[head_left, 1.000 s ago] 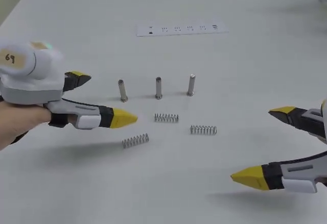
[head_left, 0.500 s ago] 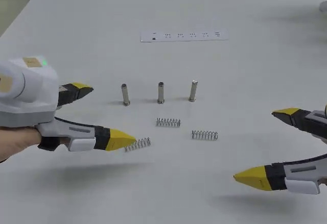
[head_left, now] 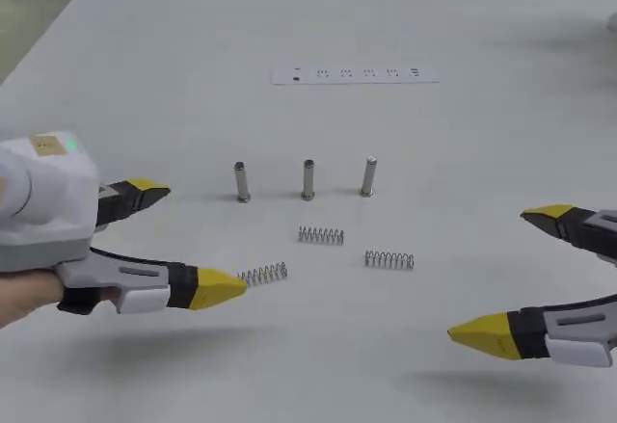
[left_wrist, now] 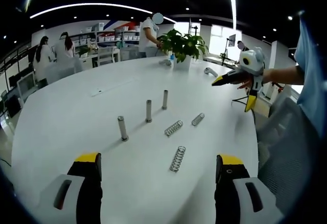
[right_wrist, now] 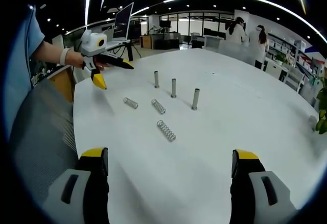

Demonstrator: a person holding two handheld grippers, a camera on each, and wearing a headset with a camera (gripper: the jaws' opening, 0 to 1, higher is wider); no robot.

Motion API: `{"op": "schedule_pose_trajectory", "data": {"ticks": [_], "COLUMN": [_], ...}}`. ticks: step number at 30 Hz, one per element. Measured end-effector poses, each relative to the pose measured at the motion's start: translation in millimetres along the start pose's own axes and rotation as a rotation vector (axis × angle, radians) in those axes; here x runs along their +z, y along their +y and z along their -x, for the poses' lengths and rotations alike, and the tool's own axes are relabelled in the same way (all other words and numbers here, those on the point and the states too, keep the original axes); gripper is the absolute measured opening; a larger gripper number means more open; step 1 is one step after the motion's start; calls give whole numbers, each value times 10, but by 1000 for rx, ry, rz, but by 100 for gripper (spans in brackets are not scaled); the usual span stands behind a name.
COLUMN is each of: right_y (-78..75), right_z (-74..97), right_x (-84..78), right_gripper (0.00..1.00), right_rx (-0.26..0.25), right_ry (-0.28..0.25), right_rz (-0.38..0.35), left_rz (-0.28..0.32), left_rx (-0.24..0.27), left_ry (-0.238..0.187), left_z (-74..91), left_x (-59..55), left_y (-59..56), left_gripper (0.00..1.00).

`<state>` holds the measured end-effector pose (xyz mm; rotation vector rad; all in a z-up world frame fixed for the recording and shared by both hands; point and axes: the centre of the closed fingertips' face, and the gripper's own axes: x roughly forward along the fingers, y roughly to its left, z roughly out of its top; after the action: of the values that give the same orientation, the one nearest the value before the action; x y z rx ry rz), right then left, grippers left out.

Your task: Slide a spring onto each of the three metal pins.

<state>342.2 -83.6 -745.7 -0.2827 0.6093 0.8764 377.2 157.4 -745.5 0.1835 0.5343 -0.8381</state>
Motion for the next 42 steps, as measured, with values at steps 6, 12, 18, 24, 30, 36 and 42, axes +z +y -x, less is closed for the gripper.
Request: {"op": "schedule_pose_trajectory", "data": {"ticks": [6, 12, 18, 24, 30, 36, 42], "right_y": [-10, 9, 36, 49, 43, 46, 50], "right_z": [-13, -34, -44, -37, -26, -21, -14], "right_x": [9, 14, 3, -21, -36, -52, -65], "right_gripper": [100, 100, 100, 100, 100, 100, 100], "right_rx": [-2, 5, 12, 15, 17, 17, 18], "right_ry": [2, 4, 7, 11, 13, 14, 15], "right_rz": [3, 6, 6, 3, -2, -5, -10], "left_rz": [12, 10, -17, -28, -45, -51, -44], "left_rx": [-2, -5, -15, -22, -40, -58, -65], "left_ry": [14, 25, 34, 41, 52, 61, 63], "left_z": [41, 44, 26, -18, -81, -145, -204], "left_x": [-108, -167, -201, -217, -202, -220, -246], "left_y": [-16, -62, -115, -147, -171, -209, -208], "left_gripper": [88, 87, 82, 75, 67, 59, 49]}}
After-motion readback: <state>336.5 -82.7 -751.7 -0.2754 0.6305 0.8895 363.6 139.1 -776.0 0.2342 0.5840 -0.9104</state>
